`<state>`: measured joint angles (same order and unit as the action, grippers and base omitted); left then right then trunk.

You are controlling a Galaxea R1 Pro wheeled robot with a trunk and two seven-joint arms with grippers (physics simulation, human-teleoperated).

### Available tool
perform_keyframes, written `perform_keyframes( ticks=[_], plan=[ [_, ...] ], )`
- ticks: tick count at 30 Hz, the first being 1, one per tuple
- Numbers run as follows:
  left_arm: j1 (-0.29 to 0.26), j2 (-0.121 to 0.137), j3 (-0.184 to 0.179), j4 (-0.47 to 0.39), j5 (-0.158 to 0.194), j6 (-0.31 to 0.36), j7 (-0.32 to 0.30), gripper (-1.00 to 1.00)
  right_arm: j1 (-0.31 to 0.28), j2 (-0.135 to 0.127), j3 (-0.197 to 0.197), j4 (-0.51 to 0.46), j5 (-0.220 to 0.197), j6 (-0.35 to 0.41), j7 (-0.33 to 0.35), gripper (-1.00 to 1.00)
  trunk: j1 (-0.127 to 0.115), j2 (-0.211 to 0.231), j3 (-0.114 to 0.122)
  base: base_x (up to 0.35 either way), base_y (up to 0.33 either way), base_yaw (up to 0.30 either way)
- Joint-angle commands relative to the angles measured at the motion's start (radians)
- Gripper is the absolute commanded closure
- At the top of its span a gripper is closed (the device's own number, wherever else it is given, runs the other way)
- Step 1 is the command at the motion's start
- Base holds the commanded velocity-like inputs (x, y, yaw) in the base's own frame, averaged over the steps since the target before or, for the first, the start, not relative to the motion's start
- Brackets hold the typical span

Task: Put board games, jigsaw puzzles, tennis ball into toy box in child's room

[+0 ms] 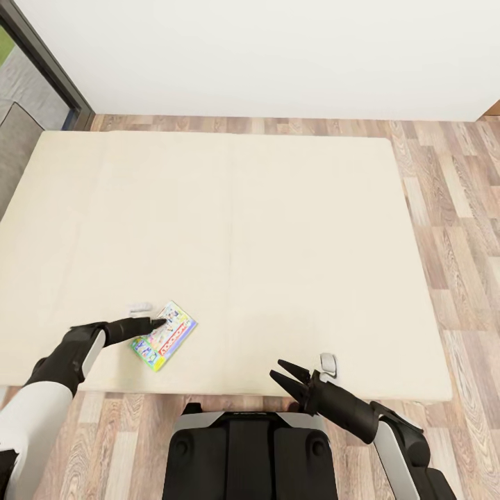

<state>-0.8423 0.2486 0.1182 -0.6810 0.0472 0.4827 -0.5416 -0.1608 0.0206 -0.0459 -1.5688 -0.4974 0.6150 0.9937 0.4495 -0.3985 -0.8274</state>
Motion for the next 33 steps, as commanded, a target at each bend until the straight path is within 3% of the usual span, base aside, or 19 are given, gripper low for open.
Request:
perform_keyframes(
  ticks=[1,21,33],
  plan=[
    [-0.001,-0.001,-0.003,0.000,0.004,0.008,-0.003,-1.00,0.000,0.000,-0.002,0.000,-0.004,0.007,0.002,-1.00,0.001,-0.001,-0.001,0.000,0.000,0.000],
    [-0.001,-0.001,-0.082,0.008,0.005,-0.007,-0.013,-1.00,0.000,0.001,-0.001,0.000,-0.003,0.006,0.002,-1.00,0.001,-0.001,-0.010,0.000,0.000,0.000],
    [-0.001,0.004,-0.088,0.016,0.005,-0.013,-0.005,-1.00,-0.001,0.001,0.001,0.001,-0.005,0.006,0.002,-1.00,0.001,-0.001,-0.010,0.000,0.000,0.000]
  ],
)
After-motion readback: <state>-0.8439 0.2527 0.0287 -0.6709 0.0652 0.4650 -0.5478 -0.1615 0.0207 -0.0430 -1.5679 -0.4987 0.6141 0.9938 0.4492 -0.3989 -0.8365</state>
